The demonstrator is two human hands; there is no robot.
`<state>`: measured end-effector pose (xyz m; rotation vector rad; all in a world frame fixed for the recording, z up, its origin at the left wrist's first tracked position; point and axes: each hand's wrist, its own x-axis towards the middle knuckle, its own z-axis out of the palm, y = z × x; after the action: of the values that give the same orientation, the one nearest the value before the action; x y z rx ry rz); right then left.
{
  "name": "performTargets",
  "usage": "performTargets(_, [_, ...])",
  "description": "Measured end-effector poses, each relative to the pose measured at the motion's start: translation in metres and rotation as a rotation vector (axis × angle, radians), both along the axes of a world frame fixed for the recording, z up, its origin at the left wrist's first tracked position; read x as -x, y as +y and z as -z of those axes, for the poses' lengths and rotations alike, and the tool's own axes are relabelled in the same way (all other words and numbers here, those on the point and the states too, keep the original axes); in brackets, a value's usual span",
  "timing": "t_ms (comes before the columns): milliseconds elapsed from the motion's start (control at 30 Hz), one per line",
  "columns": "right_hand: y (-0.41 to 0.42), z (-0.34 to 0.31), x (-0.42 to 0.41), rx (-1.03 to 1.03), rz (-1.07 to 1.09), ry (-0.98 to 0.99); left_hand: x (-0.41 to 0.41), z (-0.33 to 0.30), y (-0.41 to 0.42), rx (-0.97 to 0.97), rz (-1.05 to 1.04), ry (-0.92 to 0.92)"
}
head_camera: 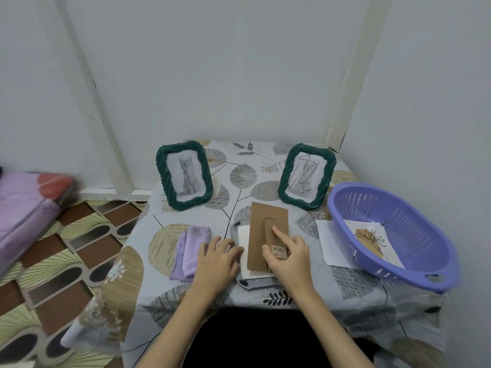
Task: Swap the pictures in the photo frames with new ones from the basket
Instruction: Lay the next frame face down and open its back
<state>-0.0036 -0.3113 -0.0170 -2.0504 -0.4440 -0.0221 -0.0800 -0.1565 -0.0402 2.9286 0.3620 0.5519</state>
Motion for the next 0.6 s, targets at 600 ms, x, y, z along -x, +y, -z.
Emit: performTargets(600, [-0.018,-0.017,0.001,-0.245,-0.010,-0.167,-0.014,-0.048,-0.026,1.297,0.331,-0.094])
